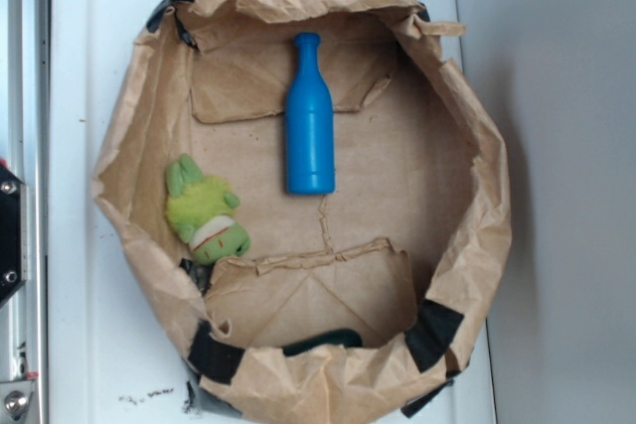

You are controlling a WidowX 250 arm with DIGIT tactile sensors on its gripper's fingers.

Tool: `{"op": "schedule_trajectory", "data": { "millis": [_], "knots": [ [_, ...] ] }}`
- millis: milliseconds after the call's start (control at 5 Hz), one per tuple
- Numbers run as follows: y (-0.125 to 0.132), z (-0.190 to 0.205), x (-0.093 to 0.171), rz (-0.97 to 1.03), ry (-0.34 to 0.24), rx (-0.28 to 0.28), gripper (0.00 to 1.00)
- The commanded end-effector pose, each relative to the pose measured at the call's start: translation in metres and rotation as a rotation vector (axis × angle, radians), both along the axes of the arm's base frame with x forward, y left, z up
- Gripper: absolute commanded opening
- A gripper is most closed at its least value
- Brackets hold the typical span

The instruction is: Grab the blue bottle.

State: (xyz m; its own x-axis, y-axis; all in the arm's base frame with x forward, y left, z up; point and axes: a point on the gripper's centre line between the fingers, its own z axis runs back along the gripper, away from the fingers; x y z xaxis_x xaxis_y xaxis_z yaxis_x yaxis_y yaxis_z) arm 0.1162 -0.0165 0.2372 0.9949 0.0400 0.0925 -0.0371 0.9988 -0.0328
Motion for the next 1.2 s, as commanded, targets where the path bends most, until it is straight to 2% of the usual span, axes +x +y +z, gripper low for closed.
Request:
{"op": "schedule_trajectory", "data": {
  "millis": [0, 200, 400, 600, 800, 1000],
  "knots": [
    [0.000, 0.000, 0.000, 0.000, 0.000, 0.000, 1.00],
    [-0.002, -0.008, 0.038, 0.037, 0.008, 0.014, 1.00],
    [0.006, -0.016, 0.073, 0.089, 0.009, 0.021, 1.00],
    [0.024, -0.029, 0.106, 0.221, -0.004, 0.031, 1.00],
    [0.034, -0.052, 0.124, 0.471, -0.033, 0.016, 1.00],
    [0.042, -0.073, 0.132, 0.720, 0.146, 0.018, 1.00]
  ]
}}
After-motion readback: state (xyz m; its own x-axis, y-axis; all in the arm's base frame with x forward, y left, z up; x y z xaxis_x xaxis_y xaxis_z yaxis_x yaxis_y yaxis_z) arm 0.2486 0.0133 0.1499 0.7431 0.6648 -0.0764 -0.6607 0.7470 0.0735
